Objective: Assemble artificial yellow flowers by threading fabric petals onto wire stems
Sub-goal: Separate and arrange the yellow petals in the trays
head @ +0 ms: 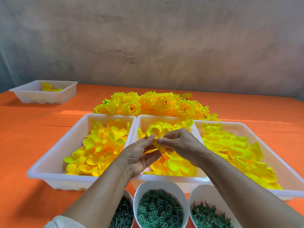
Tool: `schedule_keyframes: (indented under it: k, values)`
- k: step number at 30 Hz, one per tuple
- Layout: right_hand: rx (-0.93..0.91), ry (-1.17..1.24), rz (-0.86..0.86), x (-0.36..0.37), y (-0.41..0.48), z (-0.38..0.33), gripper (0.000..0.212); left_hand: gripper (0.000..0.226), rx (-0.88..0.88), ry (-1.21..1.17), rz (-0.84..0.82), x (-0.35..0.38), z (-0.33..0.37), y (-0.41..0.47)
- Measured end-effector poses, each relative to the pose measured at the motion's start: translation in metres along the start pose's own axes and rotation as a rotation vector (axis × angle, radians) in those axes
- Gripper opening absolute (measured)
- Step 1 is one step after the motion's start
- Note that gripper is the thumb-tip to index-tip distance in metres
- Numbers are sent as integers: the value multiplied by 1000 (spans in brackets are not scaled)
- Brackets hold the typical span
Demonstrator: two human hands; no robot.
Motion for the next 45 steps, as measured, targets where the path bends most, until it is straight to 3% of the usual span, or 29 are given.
schedule_keyframes:
  k: [15,22,25,27,29,31,33,35,38,45]
  values:
    - [8,60,-107,-7,7,4,32,46,-29,-20,-1,0,-1,-1]
    - [32,238,-113,-7,7,7,31,25,-35,-80,42,-2,-1,0]
    - [-108,-52,26,-8,0,2,20,35,-38,-73,33,-1,-1,0]
    - [-214,-428,77,-6,-6,1,39,41,-43,-47,8,0,-1,0]
    - [-273,-677,114,-4,-8,3,55,34,-55,-51,8,0,-2,1]
    - [-281,-687,205,-4,-10,5,38,34,-56,-76,25,-2,-1,2]
    - [-258,-595,322,-7,-10,5,16,50,-51,-97,27,-5,0,2]
    - [-195,-558,358,-4,-8,5,29,56,-41,-111,3,-5,3,0]
    - [-122,-450,319,7,-4,3,42,45,-34,-115,-32,-1,2,-2]
    - [-111,-519,272,17,-2,-5,44,44,-6,-96,27,-1,-1,2]
Point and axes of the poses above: each hand's wrist, its own y-axis towards the middle knuckle, its own x-axis out of the palm, z = x × y, the point moved 5 cm from there along y, towards the middle knuckle, and after that the axes turned 8 degrees about x, right-handed, at the moved point
